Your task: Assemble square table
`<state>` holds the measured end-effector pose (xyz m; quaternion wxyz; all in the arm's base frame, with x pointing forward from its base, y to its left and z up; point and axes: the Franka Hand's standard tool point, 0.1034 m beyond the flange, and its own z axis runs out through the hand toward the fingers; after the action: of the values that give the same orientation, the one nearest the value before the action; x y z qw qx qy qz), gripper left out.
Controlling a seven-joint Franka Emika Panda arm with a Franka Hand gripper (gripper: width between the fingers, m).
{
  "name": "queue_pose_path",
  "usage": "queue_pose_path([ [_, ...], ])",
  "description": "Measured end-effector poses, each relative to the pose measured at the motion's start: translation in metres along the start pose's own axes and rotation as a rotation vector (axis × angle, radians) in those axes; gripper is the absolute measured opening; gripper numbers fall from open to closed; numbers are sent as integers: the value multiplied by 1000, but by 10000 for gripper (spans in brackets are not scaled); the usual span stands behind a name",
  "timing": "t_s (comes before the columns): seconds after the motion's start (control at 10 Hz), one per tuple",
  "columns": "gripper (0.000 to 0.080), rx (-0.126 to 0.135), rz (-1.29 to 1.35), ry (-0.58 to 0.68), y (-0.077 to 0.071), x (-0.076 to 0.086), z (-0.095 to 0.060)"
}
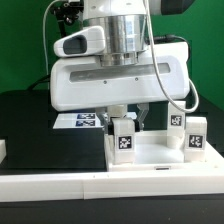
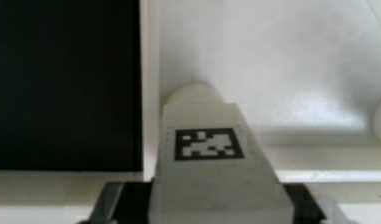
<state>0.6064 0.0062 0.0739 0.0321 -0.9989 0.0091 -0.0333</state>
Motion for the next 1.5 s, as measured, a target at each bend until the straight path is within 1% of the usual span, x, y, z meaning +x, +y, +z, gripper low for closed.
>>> queue_pose_path([
  [0.1, 290, 1, 65, 1, 0, 0, 0],
  [0.2, 290, 8, 200, 9, 1, 1, 0],
  [0.4, 290, 7, 430, 42, 0, -1, 1],
  [0.5, 291, 10, 540, 59, 1, -1, 1],
  [0.6, 291, 16, 606, 61, 1, -1, 1],
  [0.7, 291, 28, 750, 66, 1, -1, 1],
  [0.8, 291, 34, 888, 70, 0, -1, 1],
  [0.9, 291, 34, 965, 70, -1, -1, 1],
  [1.2, 291, 60, 1166, 61, -1, -1, 1],
  [1.3, 291, 65, 1197, 59, -1, -1, 1],
  [1.4, 385, 64, 1196, 58, -2, -1, 2],
  [1.5, 385, 64, 1184, 58, -2, -2, 2],
])
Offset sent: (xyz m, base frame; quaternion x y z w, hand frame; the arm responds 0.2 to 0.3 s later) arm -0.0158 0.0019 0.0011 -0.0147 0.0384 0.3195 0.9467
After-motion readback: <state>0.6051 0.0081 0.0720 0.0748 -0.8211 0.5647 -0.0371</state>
